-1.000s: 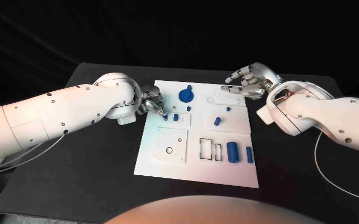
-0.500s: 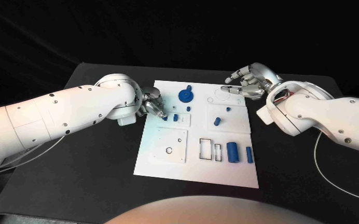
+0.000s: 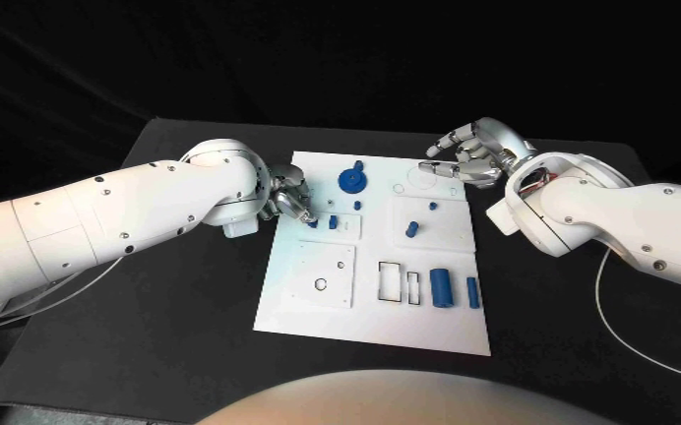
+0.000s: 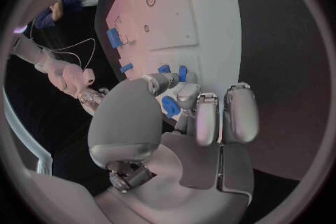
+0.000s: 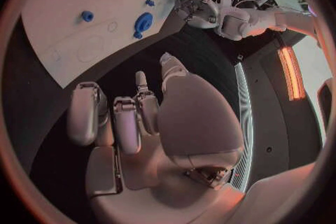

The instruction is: Assemble the parts on the task board

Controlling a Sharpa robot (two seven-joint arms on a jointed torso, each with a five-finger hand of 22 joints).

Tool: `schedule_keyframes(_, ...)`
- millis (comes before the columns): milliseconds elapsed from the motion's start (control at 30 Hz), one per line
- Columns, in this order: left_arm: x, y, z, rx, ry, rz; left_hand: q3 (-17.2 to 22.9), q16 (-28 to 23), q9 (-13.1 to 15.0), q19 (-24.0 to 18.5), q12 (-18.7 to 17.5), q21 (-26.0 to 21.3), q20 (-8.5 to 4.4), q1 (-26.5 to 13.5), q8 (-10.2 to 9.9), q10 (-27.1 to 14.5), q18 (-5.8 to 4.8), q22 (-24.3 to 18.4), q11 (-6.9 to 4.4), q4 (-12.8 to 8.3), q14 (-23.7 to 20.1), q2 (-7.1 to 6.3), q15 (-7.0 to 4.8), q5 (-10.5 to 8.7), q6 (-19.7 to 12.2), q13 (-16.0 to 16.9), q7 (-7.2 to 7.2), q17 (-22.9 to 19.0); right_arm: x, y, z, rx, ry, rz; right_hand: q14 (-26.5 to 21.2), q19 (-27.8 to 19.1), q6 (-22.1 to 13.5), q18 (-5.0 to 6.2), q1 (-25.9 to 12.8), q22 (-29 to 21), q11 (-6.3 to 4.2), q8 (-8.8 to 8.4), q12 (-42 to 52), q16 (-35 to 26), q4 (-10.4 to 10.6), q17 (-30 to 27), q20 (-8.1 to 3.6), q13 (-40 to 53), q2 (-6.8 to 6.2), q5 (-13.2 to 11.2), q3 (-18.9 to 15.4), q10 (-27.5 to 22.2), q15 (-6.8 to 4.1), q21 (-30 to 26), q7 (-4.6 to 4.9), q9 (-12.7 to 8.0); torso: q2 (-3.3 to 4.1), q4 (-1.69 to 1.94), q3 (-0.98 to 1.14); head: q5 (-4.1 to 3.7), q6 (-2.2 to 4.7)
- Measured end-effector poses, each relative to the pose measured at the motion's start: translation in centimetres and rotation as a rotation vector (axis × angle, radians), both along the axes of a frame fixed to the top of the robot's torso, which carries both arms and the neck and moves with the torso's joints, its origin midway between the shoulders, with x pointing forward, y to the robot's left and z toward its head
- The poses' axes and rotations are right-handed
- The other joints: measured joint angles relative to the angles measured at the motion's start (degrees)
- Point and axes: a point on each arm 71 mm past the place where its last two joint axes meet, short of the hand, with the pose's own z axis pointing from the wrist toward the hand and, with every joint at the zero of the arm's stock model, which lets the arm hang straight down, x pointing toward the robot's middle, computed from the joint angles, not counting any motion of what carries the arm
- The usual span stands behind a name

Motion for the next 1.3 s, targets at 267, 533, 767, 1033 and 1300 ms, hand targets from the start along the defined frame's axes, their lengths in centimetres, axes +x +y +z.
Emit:
schedule_keyframes(267, -0.05, -0.10, -0.01, 0.005, 0.007, -0.008, 0.16, 0.00, 2.12, 0.00, 0.00, 0.00, 0.00, -0.32, 0.34, 0.00, 0.00, 0.08, 0.00, 0.16, 0.00, 0.29, 0.00, 1.29, 0.00, -0.44, 0.00, 0.00, 0.00, -0.01, 0.00, 0.000, 0.000, 0.000, 0.00, 0.00, 0.00, 0.01, 0.00, 0.00, 0.00, 0.00, 0.00, 0.00, 0.00, -0.01, 0.00, 0.05, 0.00, 0.00, 0.00, 0.00, 0.00, 0.00, 0.00, 0.00, -0.02, 0.02, 0.01, 0.01, -0.12)
schedule_keyframes(533, 0.09, -0.35, -0.03, 0.012, 0.009, -0.013, 0.16, 0.00, 2.77, 0.00, -0.24, 0.00, 0.00, -0.48, 0.47, 0.21, 0.00, 0.08, -0.21, 0.16, 0.00, 0.13, 0.00, 1.74, 0.20, -0.64, 0.01, 0.00, -0.01, -0.04, 0.00, 0.000, 0.000, -0.001, 0.00, 0.00, 0.00, 0.00, 0.00, 0.04, 0.00, 0.00, 0.00, 0.00, 0.00, -0.01, 0.00, 0.04, 0.00, 0.00, 0.00, 0.00, 0.00, 0.00, 0.00, -0.01, 0.00, 0.02, 0.01, 0.08, -0.24)
schedule_keyframes(767, 0.23, -0.60, -0.13, 0.018, 0.011, -0.015, 0.16, 0.00, 2.70, 0.00, -0.25, 0.00, 0.00, -0.92, 0.83, 0.22, 0.00, 0.15, -0.21, 0.16, -0.21, 0.07, -0.20, 2.07, 0.30, -0.84, -0.07, 0.00, -0.03, -0.02, 0.01, 0.000, 0.000, 0.000, 0.00, 0.00, 0.00, 0.00, 0.00, 0.04, 0.00, 0.00, 0.00, 0.00, 0.00, -0.02, 0.00, 0.04, 0.00, 0.00, 0.00, 0.00, 0.00, 0.00, 0.00, 0.06, 0.03, -0.04, 0.01, 0.10, -0.41)
schedule_keyframes(1033, 0.35, -0.68, -0.20, 0.022, 0.013, -0.014, 0.16, 0.00, 2.70, 0.21, -0.52, 0.00, -0.21, -1.28, 0.85, 0.22, 0.00, 0.15, -0.20, 0.16, -0.21, -0.06, -0.21, 2.45, 0.52, -1.08, -0.09, 0.00, -0.05, -0.06, 0.02, 0.000, 0.000, -0.001, 0.00, 0.00, 0.00, 0.00, 0.00, 0.04, 0.00, 0.00, 0.00, 0.00, 0.00, -0.02, 0.00, 0.03, 0.00, 0.00, 0.00, 0.00, 0.00, 0.00, 0.00, 0.06, 0.04, -0.03, 0.04, -0.08, -0.52)
schedule_keyframes(1300, 0.43, -0.75, -0.28, 0.027, 0.018, -0.016, 0.21, 0.00, 2.88, 0.21, -0.52, 0.23, -0.21, -3.49, 0.84, 0.74, 0.00, 0.32, -0.72, 0.11, 0.02, -0.29, -0.44, 2.48, 0.87, -0.89, -0.45, 0.00, -0.04, -0.06, 0.02, 0.000, 0.000, -0.001, 0.00, -0.21, 0.00, 0.01, 0.00, 0.03, 0.00, 0.00, -0.23, 0.00, 0.01, -0.03, -0.21, 0.03, 0.00, 0.00, -0.32, 0.00, 0.00, -0.24, 0.00, 0.05, 0.01, 0.02, 0.04, -0.13, -0.65)
